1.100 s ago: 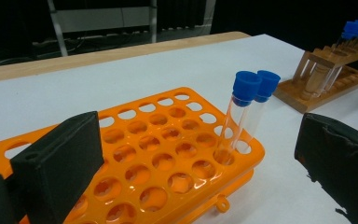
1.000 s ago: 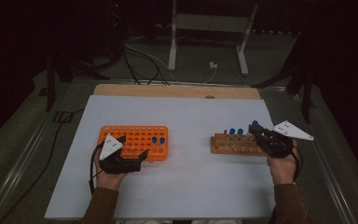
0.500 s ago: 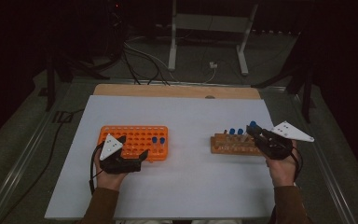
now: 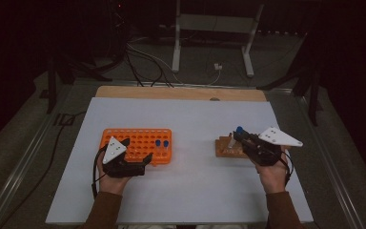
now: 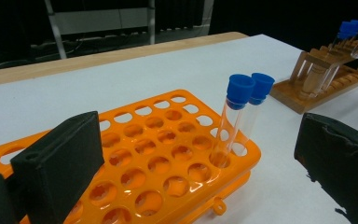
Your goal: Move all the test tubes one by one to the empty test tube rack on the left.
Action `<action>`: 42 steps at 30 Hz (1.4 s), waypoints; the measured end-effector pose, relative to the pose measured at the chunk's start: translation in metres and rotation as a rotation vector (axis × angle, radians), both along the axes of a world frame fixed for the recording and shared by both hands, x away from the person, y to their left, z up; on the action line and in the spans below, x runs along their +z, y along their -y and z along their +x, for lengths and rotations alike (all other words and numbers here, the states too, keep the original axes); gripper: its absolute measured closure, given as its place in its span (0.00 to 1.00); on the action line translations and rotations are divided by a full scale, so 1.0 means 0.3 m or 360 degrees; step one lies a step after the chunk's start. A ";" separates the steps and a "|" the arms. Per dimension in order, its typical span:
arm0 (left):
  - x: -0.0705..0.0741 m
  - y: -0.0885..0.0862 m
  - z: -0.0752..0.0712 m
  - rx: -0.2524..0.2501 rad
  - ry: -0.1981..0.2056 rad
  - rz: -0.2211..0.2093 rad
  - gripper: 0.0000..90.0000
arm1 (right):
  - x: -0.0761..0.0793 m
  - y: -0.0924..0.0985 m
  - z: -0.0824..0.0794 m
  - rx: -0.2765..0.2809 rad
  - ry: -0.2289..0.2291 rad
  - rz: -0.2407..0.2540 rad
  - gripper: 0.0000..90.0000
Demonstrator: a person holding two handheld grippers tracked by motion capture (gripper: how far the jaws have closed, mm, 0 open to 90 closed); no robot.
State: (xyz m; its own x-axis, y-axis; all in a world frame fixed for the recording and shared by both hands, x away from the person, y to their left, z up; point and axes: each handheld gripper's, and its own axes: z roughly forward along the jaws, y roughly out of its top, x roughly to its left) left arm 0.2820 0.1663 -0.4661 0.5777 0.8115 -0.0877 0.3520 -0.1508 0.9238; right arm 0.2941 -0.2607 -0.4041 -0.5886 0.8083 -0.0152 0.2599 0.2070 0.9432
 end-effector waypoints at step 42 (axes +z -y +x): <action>0.051 0.105 -0.023 -0.0161 0.0041 0.0033 0.02 | -0.035 -0.402 -0.009 0.0455 -0.0089 0.0094 0.86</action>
